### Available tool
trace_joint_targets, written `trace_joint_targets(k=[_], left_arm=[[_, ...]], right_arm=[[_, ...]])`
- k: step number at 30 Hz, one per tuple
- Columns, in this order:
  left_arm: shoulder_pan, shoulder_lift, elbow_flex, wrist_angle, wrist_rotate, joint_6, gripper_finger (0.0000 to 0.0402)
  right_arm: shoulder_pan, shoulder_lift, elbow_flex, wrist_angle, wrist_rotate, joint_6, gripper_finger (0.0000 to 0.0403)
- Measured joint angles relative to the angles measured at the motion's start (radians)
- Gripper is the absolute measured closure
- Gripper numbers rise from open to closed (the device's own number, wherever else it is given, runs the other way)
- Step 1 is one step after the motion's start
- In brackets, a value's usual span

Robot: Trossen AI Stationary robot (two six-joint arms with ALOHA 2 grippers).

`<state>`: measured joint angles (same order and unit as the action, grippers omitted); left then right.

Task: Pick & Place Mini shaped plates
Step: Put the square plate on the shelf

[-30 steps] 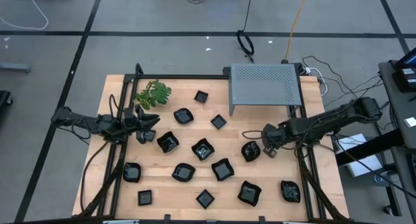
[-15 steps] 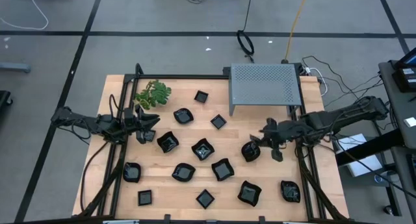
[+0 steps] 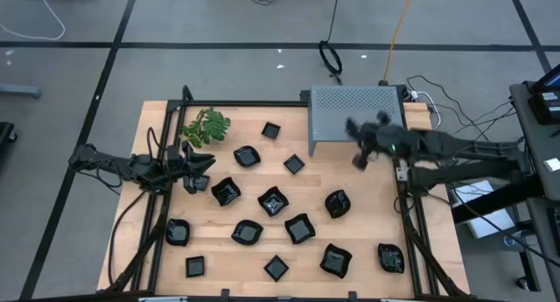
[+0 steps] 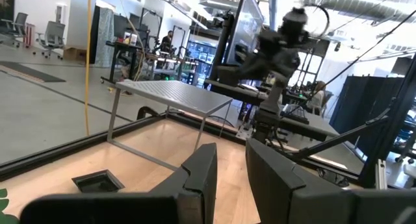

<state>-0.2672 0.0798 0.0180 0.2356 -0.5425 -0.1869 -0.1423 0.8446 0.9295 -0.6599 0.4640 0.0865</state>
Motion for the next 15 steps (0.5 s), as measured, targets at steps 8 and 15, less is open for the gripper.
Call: trace_joint_targets(k=[8,15], left_arm=[[0.000,0.000,0.000,0.000,0.000,0.000,0.0316],[0.000,0.000,0.000,0.000,0.000,0.000,0.0316]], right_arm=[[-0.450,0.150,0.157,-0.334,-0.052,0.033,0.0403],[-0.606,0.270,0.157,-0.343,-0.143,0.012,0.0403]])
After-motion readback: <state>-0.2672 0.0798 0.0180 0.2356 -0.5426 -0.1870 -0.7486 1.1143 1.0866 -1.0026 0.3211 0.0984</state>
